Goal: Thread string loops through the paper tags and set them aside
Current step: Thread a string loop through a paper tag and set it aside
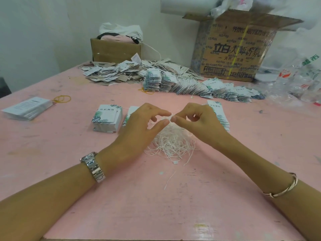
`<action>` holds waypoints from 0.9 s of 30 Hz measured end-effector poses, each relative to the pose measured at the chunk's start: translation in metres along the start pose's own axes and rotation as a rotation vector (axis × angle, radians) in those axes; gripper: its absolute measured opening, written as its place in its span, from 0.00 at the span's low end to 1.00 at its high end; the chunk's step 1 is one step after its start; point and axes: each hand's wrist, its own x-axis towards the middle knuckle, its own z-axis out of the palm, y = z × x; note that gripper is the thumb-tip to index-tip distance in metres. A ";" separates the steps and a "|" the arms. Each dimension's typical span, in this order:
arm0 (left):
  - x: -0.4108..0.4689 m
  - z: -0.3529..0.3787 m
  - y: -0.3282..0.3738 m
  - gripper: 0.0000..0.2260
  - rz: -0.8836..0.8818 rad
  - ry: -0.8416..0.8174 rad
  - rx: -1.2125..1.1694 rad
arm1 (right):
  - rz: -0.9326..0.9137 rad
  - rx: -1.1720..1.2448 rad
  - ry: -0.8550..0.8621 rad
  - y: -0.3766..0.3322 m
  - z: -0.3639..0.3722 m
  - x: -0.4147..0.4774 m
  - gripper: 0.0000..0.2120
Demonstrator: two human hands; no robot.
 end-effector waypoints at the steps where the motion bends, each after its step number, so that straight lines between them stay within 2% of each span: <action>1: 0.000 0.000 0.000 0.10 0.006 -0.005 0.000 | -0.022 0.000 0.007 -0.002 -0.001 0.000 0.02; 10: 0.003 -0.001 -0.001 0.01 0.001 0.048 -0.066 | -0.144 0.073 0.037 -0.014 -0.002 -0.003 0.03; 15: 0.005 -0.004 0.002 0.02 0.043 0.144 -0.058 | 0.043 0.241 -0.127 -0.014 -0.007 -0.001 0.10; 18: 0.006 -0.005 0.003 0.01 0.054 0.185 -0.060 | 0.111 0.310 -0.201 -0.011 -0.010 0.000 0.08; 21: 0.006 -0.005 0.002 0.02 0.030 0.135 -0.085 | 0.119 0.368 -0.157 -0.009 -0.015 0.001 0.07; 24: 0.005 -0.004 -0.001 0.04 0.018 -0.012 -0.073 | 0.090 0.428 -0.038 -0.011 -0.016 0.002 0.08; 27: 0.003 -0.002 -0.002 0.01 0.026 -0.097 -0.033 | 0.033 0.413 0.075 -0.012 -0.016 0.003 0.08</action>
